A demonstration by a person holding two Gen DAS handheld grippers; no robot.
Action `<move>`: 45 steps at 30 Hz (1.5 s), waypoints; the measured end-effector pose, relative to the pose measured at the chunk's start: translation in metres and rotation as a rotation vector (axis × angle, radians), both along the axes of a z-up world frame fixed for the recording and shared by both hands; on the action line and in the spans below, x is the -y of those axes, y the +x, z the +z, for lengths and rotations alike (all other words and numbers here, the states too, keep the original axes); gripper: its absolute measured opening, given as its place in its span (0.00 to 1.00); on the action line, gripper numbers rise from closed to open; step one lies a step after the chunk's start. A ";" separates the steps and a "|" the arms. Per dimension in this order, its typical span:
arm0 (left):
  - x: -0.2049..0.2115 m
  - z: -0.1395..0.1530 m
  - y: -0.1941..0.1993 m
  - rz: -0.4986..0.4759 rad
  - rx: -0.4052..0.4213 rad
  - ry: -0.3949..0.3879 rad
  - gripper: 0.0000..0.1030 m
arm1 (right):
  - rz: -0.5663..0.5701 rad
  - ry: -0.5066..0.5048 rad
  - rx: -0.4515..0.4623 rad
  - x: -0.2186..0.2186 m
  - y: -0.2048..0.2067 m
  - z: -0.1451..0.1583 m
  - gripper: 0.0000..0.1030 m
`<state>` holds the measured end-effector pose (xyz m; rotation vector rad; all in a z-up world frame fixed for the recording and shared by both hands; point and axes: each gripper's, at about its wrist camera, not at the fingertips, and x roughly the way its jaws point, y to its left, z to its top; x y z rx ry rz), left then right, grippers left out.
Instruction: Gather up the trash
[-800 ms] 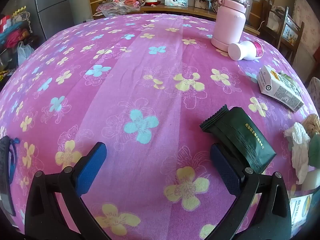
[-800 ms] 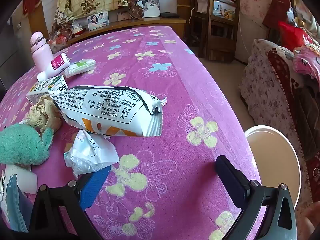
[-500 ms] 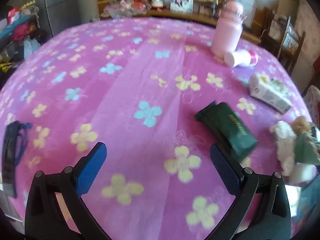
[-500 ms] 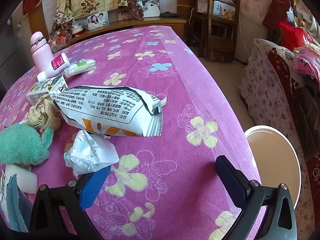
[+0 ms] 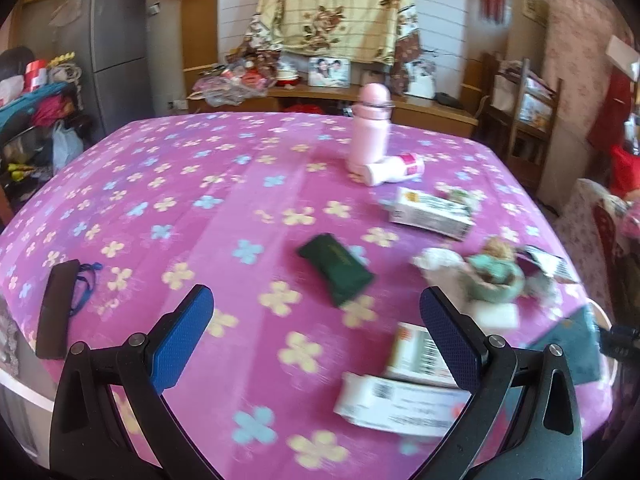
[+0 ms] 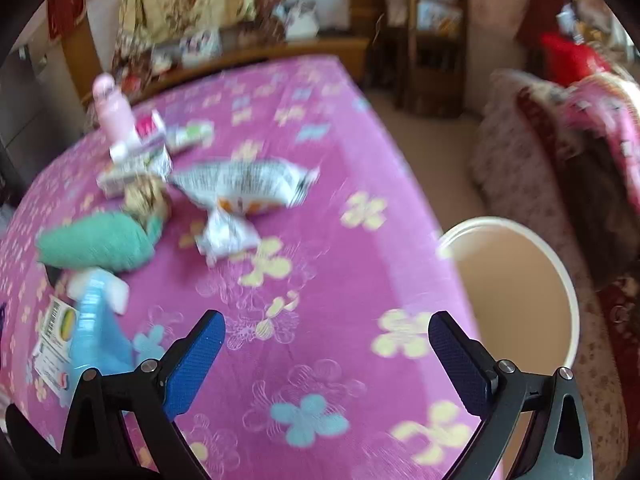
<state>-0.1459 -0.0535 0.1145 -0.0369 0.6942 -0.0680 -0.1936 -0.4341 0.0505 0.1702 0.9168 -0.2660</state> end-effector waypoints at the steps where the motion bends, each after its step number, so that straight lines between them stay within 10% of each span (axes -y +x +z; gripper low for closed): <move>1: 0.008 0.003 -0.005 -0.016 0.005 -0.006 1.00 | -0.004 -0.022 0.032 -0.002 -0.008 0.012 0.99; 13: 0.060 0.029 -0.039 -0.105 0.063 -0.020 1.00 | 0.009 -0.115 0.234 -0.043 -0.045 0.085 0.99; 45: 0.065 0.042 -0.052 -0.094 0.144 -0.019 1.00 | 0.076 -0.088 0.335 -0.077 -0.058 0.097 0.99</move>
